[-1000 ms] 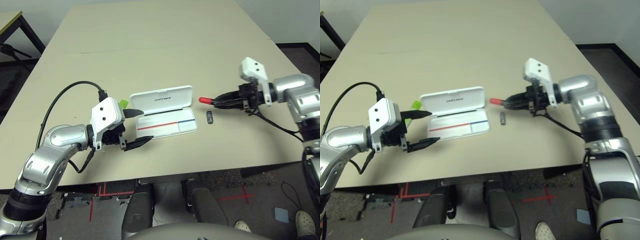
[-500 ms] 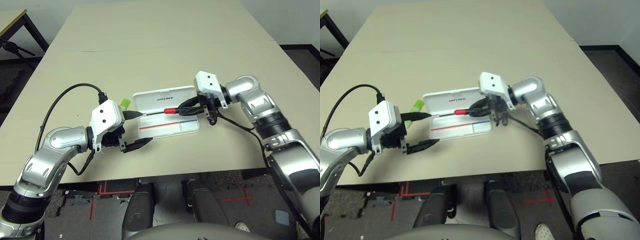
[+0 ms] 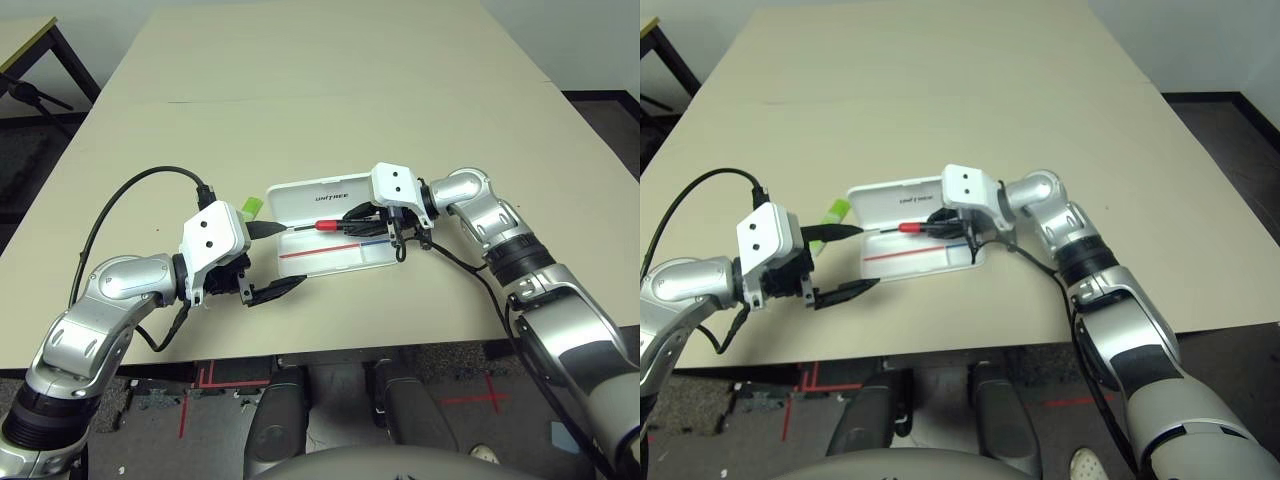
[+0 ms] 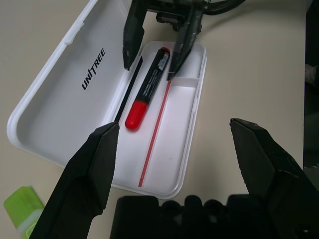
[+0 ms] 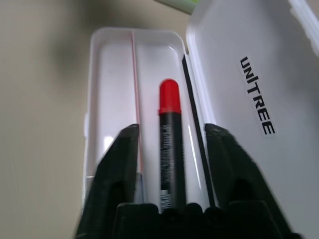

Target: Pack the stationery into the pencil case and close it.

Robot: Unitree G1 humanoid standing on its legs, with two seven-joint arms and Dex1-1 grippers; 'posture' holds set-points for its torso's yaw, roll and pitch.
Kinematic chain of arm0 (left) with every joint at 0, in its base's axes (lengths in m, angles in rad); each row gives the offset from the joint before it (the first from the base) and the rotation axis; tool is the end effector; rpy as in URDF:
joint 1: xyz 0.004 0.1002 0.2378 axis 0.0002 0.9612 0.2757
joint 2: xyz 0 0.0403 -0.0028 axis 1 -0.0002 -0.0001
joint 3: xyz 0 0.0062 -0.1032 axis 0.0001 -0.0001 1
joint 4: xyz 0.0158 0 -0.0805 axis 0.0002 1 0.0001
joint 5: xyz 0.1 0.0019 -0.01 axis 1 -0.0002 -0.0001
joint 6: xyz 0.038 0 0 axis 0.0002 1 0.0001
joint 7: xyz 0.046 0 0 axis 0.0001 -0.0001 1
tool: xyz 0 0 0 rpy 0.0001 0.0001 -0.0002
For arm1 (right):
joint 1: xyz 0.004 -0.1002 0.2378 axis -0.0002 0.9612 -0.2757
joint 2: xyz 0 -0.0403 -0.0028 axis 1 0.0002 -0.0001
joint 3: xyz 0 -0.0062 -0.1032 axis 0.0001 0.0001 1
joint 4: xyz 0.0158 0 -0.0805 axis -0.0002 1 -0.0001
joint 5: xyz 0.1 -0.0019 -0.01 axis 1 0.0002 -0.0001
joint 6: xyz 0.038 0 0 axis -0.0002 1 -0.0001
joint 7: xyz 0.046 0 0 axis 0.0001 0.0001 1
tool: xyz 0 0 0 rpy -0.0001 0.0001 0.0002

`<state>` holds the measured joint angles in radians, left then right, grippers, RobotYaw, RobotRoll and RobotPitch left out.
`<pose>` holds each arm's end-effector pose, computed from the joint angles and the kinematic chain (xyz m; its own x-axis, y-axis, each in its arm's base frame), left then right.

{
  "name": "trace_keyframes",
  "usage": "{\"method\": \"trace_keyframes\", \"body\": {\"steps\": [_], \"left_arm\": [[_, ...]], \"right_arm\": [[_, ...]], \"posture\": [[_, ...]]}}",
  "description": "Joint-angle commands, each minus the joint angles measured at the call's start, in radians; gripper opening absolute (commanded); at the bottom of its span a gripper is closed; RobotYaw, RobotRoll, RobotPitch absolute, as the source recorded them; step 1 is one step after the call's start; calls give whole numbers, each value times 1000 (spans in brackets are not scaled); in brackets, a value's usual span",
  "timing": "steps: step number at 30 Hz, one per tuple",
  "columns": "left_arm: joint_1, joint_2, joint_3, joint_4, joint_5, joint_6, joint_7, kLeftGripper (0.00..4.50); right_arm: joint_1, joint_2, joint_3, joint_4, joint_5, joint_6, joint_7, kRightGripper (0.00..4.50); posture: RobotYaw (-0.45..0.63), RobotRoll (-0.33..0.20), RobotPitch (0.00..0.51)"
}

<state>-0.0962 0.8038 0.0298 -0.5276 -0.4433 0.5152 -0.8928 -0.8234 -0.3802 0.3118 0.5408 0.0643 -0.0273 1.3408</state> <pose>0.1994 0.2248 0.1719 0.4791 -0.8154 -0.3249 0.8744 0.4112 0.2574 0.3358 -0.1466 0.1603 0.0627 0.9006 -0.4301 -0.9527 -0.0743 -0.2945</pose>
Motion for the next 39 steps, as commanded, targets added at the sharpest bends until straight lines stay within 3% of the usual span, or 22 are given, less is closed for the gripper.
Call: {"method": "trace_keyframes", "body": {"steps": [1,2,9,24,33,39], "left_arm": [[8,7,-5,2,10,-6,0,4500],[8,6,-5,3,11,-6,0,4500],[18,-8,19,11,-7,9,22,4500],[104,-84,161,126,22,7,198,4500],[117,-135,180,100,16,47,277,4500],[116,-189,166,85,57,128,420,4500]], "right_arm": [[30,-27,-41,-105,85,80,58,4217],[38,-35,-51,-135,107,110,68,4484],[151,-163,-141,-381,291,359,119,4484],[489,-306,-351,-660,449,451,-27,4484],[547,-317,-359,-713,477,453,-78,4484],[546,-313,-349,-725,476,446,-92,4484]], "posture": [[38,0,142],[39,0,143],[40,0,142],[28,0,150],[19,0,145],[15,0,146]]}}
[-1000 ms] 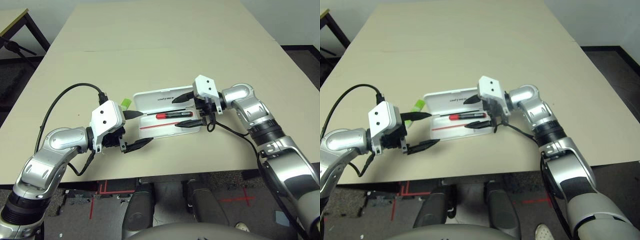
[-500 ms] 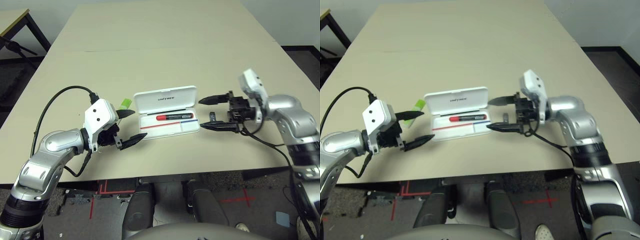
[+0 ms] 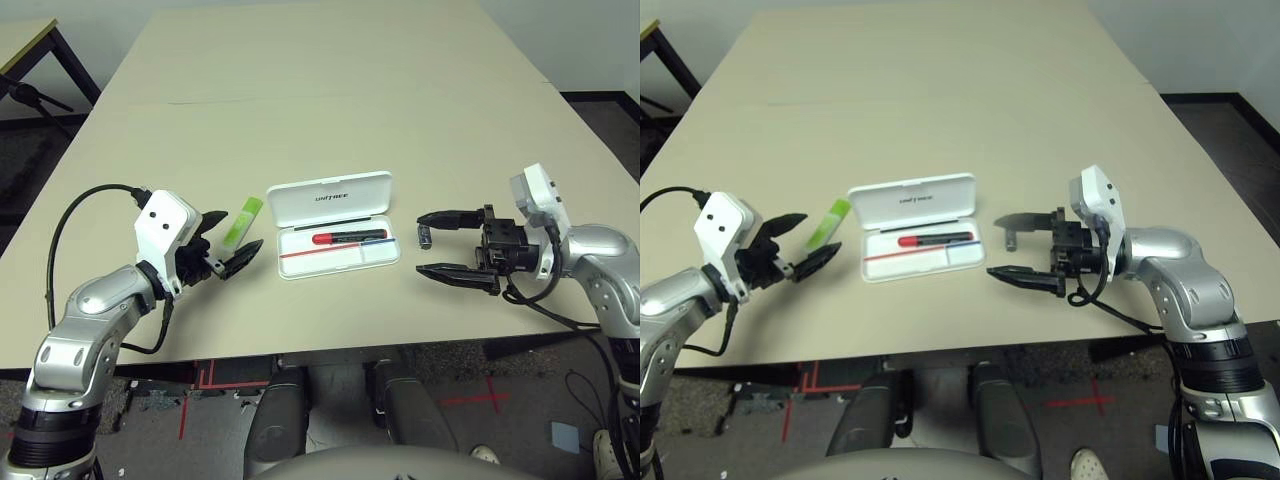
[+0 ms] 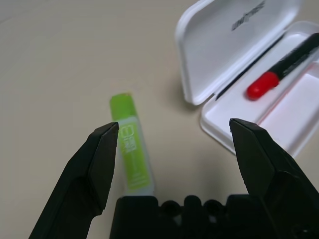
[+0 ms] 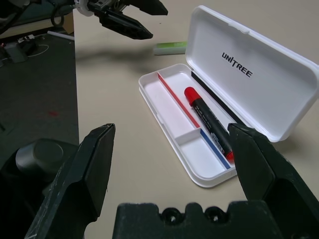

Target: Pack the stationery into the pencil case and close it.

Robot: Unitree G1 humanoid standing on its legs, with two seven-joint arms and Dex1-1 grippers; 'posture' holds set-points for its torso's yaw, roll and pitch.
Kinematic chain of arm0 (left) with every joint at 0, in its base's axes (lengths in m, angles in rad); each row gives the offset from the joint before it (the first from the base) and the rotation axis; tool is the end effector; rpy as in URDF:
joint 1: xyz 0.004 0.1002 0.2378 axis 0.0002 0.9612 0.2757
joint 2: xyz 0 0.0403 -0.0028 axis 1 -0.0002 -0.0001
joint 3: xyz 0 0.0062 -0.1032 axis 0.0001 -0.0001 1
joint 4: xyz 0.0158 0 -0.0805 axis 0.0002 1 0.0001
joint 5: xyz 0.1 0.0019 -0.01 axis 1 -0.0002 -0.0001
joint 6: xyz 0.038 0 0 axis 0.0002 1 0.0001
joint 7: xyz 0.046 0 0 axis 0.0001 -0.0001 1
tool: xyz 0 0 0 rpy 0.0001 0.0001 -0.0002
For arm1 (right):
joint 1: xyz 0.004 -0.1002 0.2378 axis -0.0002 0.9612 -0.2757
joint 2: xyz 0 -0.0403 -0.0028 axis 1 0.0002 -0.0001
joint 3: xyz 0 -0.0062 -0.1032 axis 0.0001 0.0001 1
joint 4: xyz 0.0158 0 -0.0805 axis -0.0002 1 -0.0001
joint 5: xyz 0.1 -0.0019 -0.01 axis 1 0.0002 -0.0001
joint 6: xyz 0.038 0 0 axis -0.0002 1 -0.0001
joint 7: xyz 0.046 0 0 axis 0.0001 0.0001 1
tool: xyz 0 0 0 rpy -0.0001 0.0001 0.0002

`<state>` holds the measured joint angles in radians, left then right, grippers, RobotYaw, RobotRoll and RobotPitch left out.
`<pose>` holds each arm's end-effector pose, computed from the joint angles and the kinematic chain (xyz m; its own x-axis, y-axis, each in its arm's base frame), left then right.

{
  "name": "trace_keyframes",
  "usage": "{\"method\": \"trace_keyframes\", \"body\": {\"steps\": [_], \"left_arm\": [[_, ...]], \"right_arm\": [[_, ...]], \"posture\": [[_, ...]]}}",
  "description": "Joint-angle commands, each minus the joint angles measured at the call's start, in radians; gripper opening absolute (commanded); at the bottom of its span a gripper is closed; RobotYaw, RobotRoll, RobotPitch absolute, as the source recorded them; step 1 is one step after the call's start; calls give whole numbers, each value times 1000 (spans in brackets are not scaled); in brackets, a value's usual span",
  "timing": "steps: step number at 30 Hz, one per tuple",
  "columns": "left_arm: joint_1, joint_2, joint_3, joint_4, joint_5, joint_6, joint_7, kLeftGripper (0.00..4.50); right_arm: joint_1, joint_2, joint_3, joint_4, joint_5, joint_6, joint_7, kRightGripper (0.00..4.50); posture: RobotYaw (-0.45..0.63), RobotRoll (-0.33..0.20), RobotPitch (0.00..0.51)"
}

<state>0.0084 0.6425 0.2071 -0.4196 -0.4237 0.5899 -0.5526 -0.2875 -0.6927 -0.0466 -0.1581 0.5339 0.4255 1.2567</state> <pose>0.1909 0.2557 0.1417 0.8557 -0.4593 -0.2384 0.5001 0.8525 0.1524 0.2438 -0.2447 0.1612 0.2410 0.9557 -0.1691 -0.9703 0.2335 -0.0629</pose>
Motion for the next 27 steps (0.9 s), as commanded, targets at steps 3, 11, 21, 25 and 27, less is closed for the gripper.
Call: {"method": "trace_keyframes", "body": {"steps": [3,11,21,25,27], "left_arm": [[-7,-81,-17,-8,80,101,189,4500],[-92,-158,-33,3,84,230,290,4500],[-134,-218,-84,49,109,274,329,4500],[-131,-216,-93,103,137,238,327,4500],[-140,-217,-82,136,146,223,330,4500]], "right_arm": [[12,16,18,-39,5,-8,-32,4484],[40,-17,48,-97,9,42,-44,4484],[50,-33,51,-104,-3,30,-52,4484],[46,-33,52,-106,-3,30,-60,4484],[45,-33,53,-106,-4,30,-62,4484]], "posture": [[17,0,148],[8,0,151],[-24,0,155],[-29,0,155],[-29,0,155]]}}
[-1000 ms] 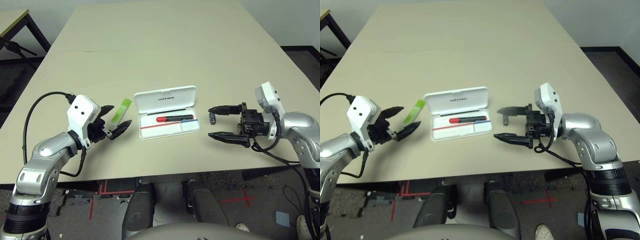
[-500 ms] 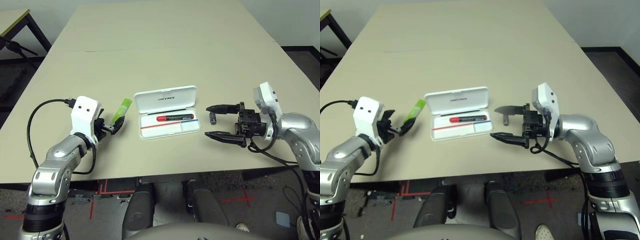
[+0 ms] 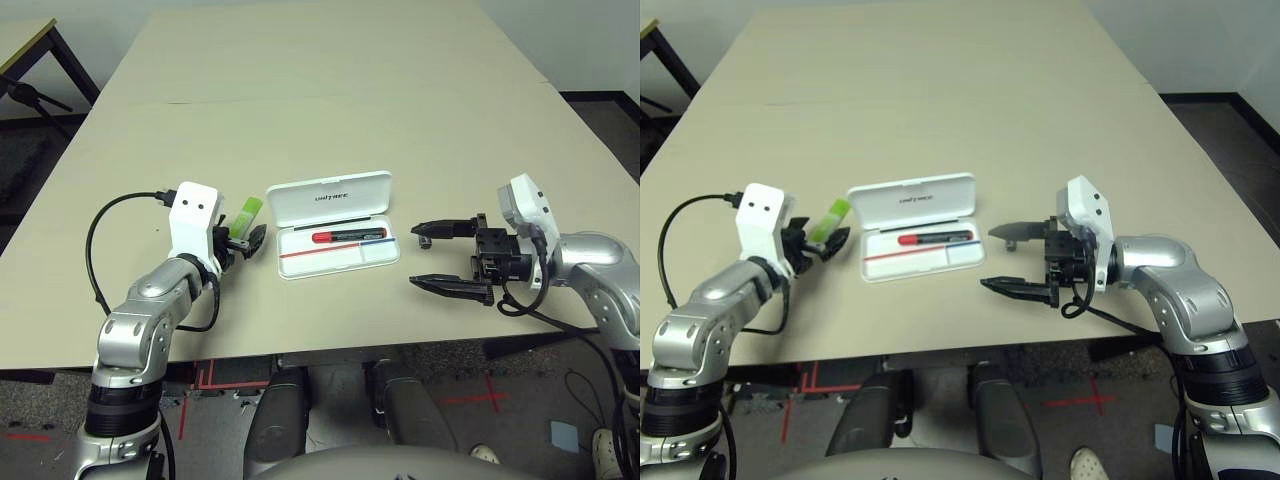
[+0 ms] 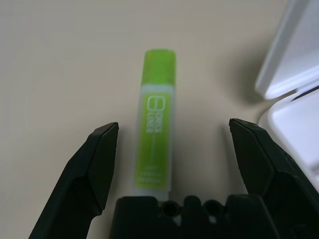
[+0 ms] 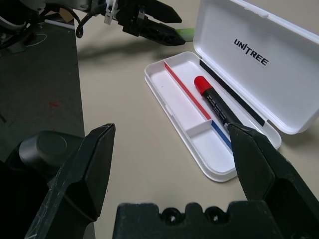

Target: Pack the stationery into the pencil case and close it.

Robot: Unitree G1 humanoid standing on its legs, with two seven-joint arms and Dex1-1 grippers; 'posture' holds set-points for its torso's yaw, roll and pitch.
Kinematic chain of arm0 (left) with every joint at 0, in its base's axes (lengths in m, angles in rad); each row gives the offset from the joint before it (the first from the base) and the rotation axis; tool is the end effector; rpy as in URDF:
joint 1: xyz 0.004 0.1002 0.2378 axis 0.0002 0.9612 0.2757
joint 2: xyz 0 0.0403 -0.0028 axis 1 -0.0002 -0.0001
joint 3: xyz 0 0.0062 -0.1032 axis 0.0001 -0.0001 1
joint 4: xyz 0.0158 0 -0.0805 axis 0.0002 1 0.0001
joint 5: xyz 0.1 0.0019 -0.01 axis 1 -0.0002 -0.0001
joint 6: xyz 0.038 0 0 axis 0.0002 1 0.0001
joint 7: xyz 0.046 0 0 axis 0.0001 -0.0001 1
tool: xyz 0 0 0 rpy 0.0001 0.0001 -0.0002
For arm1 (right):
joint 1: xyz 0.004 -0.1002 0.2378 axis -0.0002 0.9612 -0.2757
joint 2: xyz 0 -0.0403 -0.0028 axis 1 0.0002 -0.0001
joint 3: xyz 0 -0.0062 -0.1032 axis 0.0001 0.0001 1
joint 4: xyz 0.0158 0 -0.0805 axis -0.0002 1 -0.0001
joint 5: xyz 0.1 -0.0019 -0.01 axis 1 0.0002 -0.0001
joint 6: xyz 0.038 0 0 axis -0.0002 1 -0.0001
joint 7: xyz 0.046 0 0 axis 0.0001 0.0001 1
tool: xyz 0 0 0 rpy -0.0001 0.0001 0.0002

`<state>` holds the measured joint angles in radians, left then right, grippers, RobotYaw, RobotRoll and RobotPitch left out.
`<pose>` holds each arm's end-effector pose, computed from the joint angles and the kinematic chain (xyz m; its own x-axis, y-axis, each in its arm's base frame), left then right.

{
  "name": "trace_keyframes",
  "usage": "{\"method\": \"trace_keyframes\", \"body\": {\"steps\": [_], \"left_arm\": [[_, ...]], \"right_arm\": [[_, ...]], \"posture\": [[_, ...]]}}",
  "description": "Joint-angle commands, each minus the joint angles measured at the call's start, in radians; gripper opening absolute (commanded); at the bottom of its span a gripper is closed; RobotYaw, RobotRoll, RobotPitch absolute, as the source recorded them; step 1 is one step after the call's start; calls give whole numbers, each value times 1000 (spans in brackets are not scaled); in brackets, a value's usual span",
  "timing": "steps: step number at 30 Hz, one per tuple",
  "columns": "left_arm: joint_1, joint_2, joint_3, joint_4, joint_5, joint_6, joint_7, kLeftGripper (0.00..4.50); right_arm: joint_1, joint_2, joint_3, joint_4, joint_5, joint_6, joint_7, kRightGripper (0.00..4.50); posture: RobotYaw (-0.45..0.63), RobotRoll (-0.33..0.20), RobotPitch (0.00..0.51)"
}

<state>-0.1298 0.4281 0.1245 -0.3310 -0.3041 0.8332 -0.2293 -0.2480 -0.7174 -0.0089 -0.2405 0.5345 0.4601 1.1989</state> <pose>0.2144 0.2230 0.1151 0.9148 -0.1750 -0.3641 0.2097 0.9761 0.0577 0.2353 -0.2357 0.1595 0.2385 0.9464 -0.2178 -0.9711 0.2321 -0.0551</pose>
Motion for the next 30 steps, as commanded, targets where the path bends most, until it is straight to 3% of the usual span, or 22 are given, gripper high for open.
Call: {"method": "trace_keyframes", "body": {"steps": [1,12,15,21,30], "left_arm": [[-7,-3,7,62,30,-26,9,4500],[-49,-22,14,168,28,-59,-16,4500],[-47,-30,12,170,19,-39,-25,3539],[-36,-21,22,163,10,-26,-46,1171],[50,51,110,68,-68,-14,-157,1135]], "right_arm": [[4,-7,16,-23,-6,-6,-5,4484],[0,-4,23,-20,-15,-16,-16,4484],[0,-4,23,-18,-18,-20,-20,4500],[-8,1,29,-8,-24,-30,-23,4500],[-35,14,54,33,-38,-55,-14,4500]], "posture": [[-32,0,154],[-47,0,151],[-47,0,151],[-39,0,151],[-6,0,151]]}}
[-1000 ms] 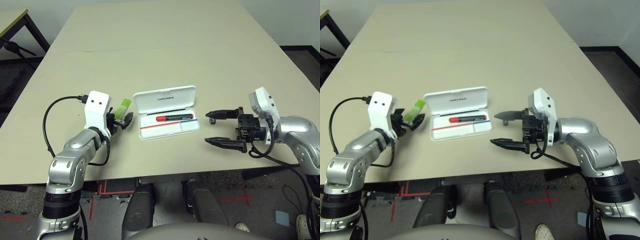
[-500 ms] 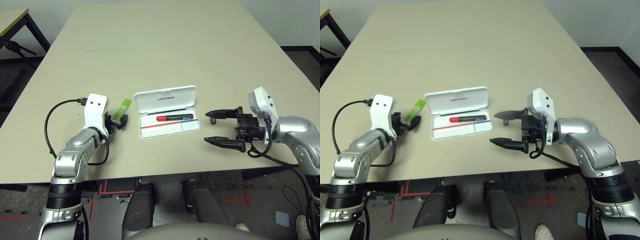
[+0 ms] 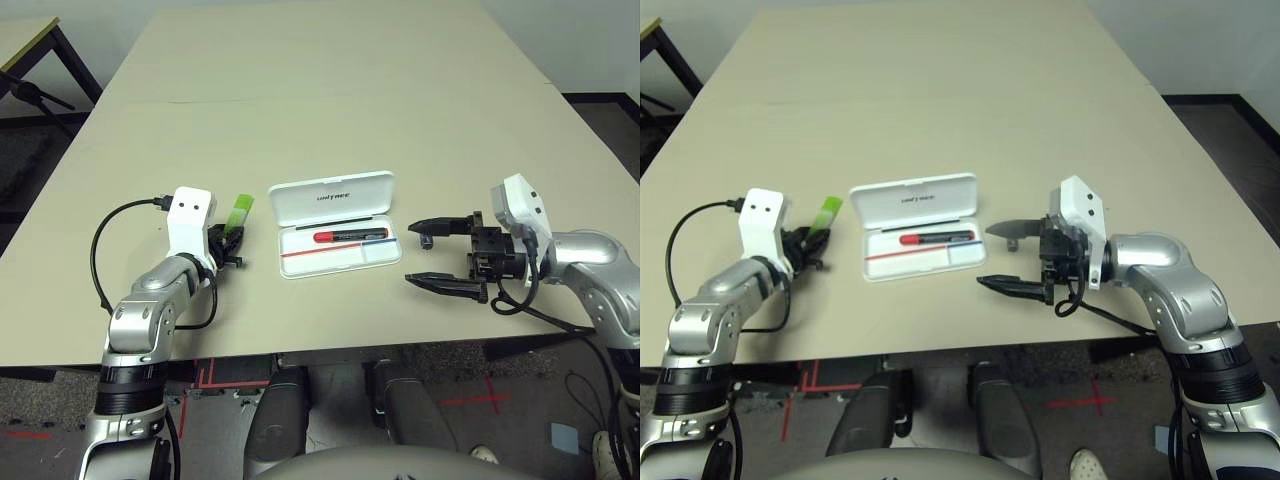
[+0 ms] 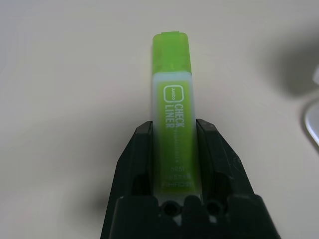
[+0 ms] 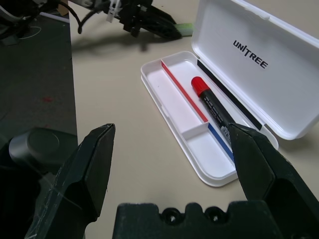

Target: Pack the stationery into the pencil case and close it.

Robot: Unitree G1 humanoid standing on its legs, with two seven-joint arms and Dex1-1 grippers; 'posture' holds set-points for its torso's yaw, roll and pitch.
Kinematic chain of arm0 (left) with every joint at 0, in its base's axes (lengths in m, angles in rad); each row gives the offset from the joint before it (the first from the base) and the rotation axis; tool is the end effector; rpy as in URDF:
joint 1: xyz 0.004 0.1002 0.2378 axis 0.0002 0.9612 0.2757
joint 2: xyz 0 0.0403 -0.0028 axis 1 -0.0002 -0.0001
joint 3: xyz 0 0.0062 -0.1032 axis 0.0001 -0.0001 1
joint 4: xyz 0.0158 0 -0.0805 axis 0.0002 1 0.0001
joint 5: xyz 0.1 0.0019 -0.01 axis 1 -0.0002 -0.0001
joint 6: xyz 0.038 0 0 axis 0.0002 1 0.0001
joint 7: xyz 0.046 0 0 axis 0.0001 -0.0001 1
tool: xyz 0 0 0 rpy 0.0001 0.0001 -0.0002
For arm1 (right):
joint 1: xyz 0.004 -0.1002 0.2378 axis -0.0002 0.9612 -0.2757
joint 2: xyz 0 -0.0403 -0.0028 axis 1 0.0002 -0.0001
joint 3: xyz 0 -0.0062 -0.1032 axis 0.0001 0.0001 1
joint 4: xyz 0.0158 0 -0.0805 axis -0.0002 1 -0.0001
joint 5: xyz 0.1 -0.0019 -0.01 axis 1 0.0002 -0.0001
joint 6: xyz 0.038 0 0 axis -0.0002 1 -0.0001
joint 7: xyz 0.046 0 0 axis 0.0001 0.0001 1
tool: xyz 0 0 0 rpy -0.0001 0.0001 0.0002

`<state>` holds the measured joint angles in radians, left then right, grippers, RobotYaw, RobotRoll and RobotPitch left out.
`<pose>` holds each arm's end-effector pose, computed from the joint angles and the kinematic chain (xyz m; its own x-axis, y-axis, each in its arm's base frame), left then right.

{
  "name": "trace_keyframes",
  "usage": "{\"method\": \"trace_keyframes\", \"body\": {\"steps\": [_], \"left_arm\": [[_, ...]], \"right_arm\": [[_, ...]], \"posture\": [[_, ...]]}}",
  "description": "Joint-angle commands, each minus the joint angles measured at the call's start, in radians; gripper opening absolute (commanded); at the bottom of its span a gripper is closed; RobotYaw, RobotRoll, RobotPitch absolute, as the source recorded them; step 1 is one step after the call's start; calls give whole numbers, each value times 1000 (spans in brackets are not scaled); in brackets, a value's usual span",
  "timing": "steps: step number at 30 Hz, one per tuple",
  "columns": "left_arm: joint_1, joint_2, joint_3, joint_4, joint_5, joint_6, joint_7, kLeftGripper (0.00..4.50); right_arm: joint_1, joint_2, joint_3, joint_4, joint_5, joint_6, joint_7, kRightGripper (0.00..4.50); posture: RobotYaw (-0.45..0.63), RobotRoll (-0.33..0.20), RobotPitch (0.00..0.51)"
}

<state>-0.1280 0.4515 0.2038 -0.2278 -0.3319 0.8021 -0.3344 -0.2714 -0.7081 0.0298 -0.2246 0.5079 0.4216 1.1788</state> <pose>0.2153 0.2469 0.1085 0.9002 -0.1983 -0.3876 0.2082 0.9779 -0.0166 0.2394 -0.2291 0.1586 0.2406 0.9441 -0.2255 -0.9700 0.2257 -0.0904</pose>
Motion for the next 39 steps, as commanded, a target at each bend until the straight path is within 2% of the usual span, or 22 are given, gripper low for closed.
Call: {"method": "trace_keyframes", "body": {"steps": [1,11,15,18,27,33,39], "left_arm": [[71,43,45,-56,-59,10,-83,1135],[303,221,151,-122,-178,-103,-386,1135],[337,264,138,-126,-167,-191,-477,1135],[312,299,93,-163,-155,-244,-535,1135],[207,380,-79,-247,-126,-282,-617,1135],[93,373,-208,-213,-64,-329,-633,1135],[-31,346,-351,-95,46,-449,-676,1135]], "right_arm": [[-15,7,18,24,-13,-20,8,4500],[-52,22,41,90,-31,-57,32,4500],[-62,27,48,107,-36,-67,38,4500],[-67,28,51,117,-39,-74,44,4500],[-60,24,48,125,-51,-85,55,4500],[-51,23,48,119,-55,-87,53,4500],[-49,23,49,111,-58,-84,48,4500]], "posture": [[1,0,151],[35,0,149],[42,0,147],[42,0,144],[21,0,145],[10,0,145],[-7,0,147]]}}
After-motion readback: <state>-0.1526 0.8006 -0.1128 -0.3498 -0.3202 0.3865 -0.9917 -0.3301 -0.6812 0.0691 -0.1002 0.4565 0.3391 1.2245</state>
